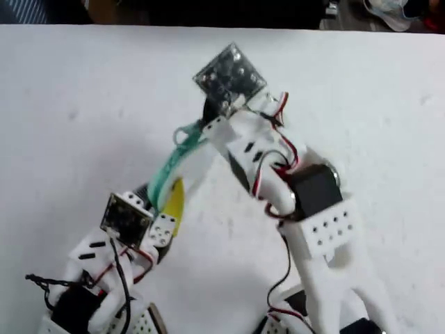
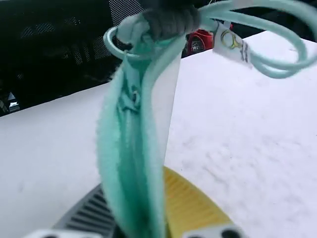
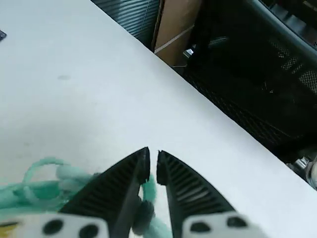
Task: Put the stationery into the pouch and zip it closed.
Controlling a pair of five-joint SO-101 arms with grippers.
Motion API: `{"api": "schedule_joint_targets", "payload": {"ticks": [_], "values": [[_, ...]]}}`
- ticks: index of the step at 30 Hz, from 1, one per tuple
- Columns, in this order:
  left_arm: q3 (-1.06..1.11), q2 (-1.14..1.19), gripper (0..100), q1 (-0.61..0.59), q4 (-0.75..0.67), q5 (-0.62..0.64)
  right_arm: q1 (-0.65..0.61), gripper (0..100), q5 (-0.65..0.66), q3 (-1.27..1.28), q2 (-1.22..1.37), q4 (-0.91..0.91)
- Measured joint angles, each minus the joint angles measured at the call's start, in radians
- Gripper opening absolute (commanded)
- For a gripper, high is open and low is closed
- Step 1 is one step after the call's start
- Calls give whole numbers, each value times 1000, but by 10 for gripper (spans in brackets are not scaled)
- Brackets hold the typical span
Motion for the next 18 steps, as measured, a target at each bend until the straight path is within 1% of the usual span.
{"api": "schedule_joint_targets", "payload": {"ticks": [5,10,12,15,17,18], "values": [[0,0,20,0,0,0,20,16,0,-5,8,9],[0,0,20,-3,0,0,21,27,8,-3,-132,147],[0,0,20,-3,0,0,17,87,61,-3,-213,203],[0,0,20,-5,0,0,-25,217,169,-3,-315,288],[0,0,20,-3,0,0,-55,269,199,-3,-353,348],[0,0,20,-3,0,0,-77,279,199,-3,-353,376]]}}
